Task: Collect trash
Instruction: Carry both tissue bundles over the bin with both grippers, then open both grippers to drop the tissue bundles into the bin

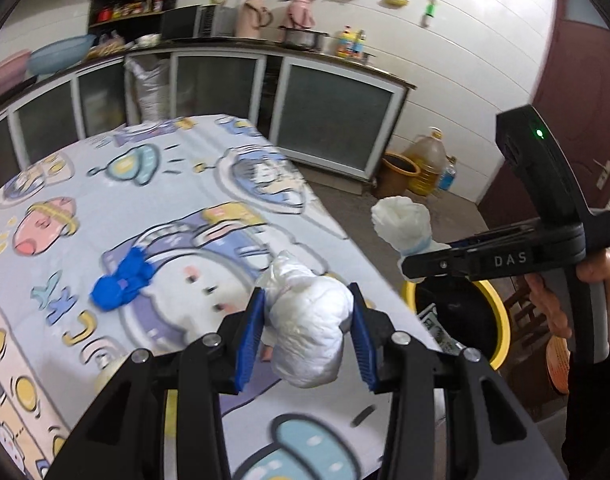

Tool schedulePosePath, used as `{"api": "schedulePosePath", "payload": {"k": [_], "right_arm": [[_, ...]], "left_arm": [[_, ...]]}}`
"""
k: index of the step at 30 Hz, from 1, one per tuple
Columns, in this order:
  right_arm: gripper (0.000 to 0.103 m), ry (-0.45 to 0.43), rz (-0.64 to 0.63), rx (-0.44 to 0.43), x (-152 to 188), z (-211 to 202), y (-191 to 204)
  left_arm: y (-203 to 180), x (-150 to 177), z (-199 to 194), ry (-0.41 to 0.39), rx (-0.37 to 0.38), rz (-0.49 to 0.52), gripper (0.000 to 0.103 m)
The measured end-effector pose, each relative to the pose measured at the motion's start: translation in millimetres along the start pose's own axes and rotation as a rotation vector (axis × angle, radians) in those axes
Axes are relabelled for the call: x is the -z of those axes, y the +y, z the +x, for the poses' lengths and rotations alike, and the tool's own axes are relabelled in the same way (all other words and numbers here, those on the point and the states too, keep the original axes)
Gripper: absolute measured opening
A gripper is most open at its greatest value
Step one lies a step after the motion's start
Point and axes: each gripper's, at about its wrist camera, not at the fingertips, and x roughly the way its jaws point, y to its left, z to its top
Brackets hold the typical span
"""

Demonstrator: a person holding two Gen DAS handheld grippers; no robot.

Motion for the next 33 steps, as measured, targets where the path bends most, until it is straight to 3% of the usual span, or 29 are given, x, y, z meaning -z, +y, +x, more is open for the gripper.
{"api": "schedulePosePath", "payload": {"k": [10,19,33], "right_arm": [[0.033,-0.109,0.172,0.043,46.6,-48.3,-91.8],[0.033,-0.174,0.274,0.091,87.1,-68.9,-141.3],[0.033,-0.144,0.418,0.140,137.4,-50.8,-198.6]], "left_arm": [[-86.8,-19.5,27.9,0.005,0.090,0.149,0.038],[-148.7,-23.9,56.0,0.019,0.167,0.252,0.039],[-194.0,-16.5,93.5,0.034,0.233,0.326,0.039]]}}
